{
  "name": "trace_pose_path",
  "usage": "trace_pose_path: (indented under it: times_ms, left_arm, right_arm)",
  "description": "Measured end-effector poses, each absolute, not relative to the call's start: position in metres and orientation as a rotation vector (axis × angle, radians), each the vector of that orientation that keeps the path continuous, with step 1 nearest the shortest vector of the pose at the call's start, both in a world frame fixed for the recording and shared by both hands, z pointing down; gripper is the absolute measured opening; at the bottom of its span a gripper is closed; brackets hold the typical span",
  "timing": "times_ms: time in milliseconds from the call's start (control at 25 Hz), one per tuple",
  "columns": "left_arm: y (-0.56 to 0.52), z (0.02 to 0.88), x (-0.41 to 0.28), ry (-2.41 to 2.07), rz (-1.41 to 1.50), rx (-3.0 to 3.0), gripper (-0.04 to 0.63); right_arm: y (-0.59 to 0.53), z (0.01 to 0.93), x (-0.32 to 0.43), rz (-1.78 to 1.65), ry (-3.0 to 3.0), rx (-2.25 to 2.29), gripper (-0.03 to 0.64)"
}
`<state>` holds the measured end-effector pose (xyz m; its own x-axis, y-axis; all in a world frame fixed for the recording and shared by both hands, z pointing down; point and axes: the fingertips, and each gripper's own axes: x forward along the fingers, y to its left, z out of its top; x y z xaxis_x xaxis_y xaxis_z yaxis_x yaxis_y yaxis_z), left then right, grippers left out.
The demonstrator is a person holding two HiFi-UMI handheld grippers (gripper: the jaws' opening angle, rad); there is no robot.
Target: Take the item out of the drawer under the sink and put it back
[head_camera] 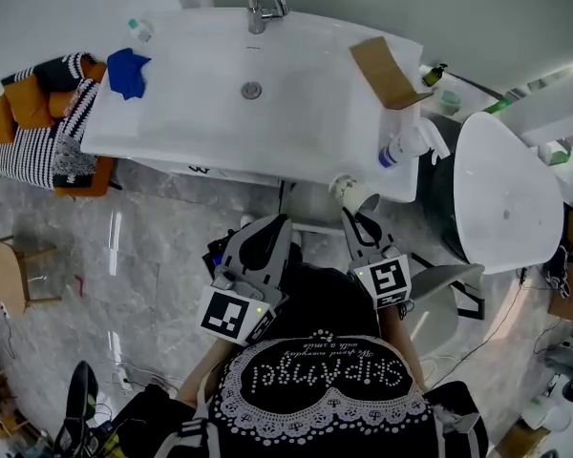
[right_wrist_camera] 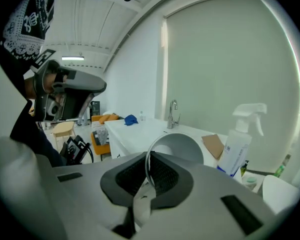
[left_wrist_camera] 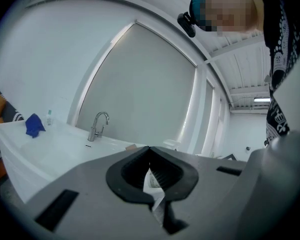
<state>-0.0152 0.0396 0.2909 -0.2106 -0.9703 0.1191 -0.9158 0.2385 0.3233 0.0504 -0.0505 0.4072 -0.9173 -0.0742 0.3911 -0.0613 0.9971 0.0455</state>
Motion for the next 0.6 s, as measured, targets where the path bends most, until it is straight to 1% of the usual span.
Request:
trace_pose_path:
  times_ms: [240, 600]
  left_arm:
    - [0.037, 0.291, -0.015, -2.219, -0.25, 1.767, 0.005]
    - [0.037, 0.288, -0.018, -2.238, -0.239, 1.766, 0.005]
  right_arm:
    - [-0.066, 0.377, 0.058, 0.032, -2.835, 0.209, 0.025]
    - [-0.053, 0.341, 0.062, 0.032, -2.926, 0.235, 0.025]
